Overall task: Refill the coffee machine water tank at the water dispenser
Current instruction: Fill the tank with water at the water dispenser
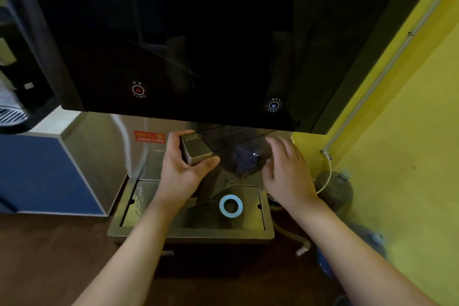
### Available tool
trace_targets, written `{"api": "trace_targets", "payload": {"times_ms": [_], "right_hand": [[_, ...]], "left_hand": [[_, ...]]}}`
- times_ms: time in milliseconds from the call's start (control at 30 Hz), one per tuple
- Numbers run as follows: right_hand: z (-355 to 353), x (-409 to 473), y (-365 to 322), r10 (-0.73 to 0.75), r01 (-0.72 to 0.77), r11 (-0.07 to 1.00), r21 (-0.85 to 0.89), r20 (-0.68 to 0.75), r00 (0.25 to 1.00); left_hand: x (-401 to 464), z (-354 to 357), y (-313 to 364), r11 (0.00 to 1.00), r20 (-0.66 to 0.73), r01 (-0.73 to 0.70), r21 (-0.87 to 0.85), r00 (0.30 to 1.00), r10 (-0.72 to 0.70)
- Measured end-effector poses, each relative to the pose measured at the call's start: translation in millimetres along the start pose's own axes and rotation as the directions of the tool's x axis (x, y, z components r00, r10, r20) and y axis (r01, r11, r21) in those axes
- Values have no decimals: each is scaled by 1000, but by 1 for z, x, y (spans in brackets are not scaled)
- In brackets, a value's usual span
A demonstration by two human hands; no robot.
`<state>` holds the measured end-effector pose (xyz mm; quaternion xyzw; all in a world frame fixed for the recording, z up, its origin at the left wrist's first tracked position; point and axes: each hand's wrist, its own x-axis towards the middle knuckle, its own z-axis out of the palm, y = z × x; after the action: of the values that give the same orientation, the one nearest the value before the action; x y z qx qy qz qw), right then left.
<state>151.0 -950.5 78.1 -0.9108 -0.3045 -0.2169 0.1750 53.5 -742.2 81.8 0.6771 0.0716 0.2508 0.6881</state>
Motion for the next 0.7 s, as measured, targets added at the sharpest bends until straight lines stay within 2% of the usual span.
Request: {"api": "trace_targets", "payload": {"times_ms": [67, 133, 233, 367, 700], "right_hand": [[-6, 2, -4, 1, 1, 1000, 16, -111, 994], [-10, 7, -8, 11, -13, 1000, -14, -156, 988], [-13, 15, -12, 70, -82, 994, -78, -143, 987], [-12, 18, -12, 69, -88, 982, -166, -120, 990], [-8, 25, -17, 86, -112, 971, -210, -128, 988]], "left_hand": [[0, -1, 3, 1000, -8, -2, -32, 1000, 2], [1, 0, 5, 999, -18, -6, -49, 1000, 5], [2, 2, 6, 999, -18, -8, -48, 1000, 7], [2, 4, 4, 997, -12, -14, -73, 1000, 13], [0, 4, 8, 998, 7, -39, -49, 999, 40]]}}
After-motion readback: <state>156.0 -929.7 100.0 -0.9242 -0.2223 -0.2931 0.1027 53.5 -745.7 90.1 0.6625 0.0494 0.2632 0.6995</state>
